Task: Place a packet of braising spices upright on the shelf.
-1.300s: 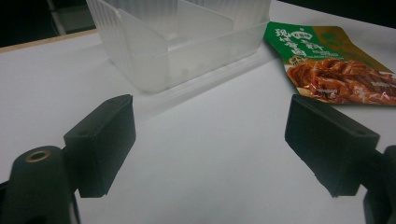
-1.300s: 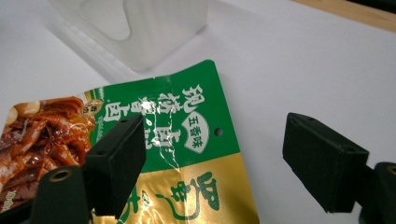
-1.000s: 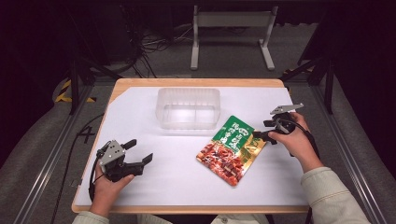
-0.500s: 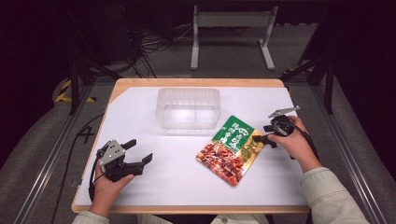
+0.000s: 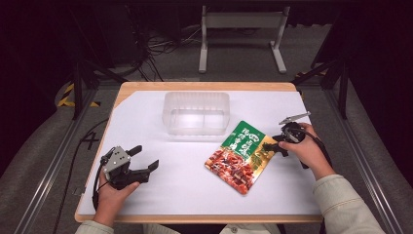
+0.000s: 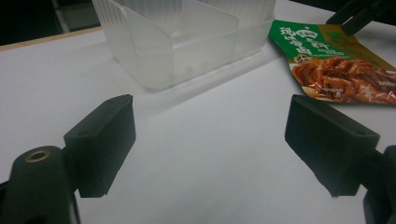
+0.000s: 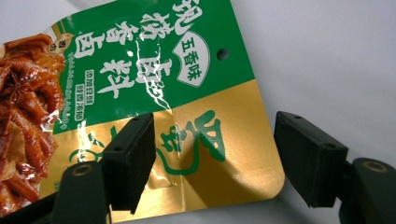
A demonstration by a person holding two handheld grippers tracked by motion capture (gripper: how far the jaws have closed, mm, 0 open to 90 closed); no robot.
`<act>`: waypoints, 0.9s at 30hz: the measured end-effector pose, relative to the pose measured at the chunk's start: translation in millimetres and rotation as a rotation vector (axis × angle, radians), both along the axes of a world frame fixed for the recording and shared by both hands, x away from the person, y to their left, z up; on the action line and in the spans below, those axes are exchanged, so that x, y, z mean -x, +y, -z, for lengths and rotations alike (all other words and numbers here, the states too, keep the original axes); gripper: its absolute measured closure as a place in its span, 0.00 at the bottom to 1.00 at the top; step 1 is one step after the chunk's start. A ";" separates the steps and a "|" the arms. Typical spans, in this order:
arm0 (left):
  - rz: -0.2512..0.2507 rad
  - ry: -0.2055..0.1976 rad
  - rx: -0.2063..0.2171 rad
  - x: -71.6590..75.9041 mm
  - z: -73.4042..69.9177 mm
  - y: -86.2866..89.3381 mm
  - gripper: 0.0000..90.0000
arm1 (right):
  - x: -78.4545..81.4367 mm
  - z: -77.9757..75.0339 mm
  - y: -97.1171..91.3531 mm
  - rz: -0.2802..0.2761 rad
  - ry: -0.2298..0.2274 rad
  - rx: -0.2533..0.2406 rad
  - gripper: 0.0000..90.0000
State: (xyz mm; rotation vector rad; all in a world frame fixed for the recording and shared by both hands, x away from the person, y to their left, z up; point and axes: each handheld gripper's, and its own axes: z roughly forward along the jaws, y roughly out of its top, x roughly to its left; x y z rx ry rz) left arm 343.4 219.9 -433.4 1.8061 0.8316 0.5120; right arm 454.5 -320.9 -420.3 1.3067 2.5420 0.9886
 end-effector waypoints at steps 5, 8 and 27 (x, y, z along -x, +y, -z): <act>-0.001 -0.001 -0.001 0.0 0.0 0.0 0.19 | 1.1 -2.2 -0.4 0.004 -0.004 -0.012 0.39; -0.003 0.001 0.001 0.1 0.1 -0.4 0.19 | 2.2 -5.2 -1.8 0.006 -0.011 -0.024 0.43; -0.001 0.007 -0.002 -0.4 0.5 -1.5 0.19 | 9.5 -16.8 4.2 -0.084 0.011 -0.089 0.61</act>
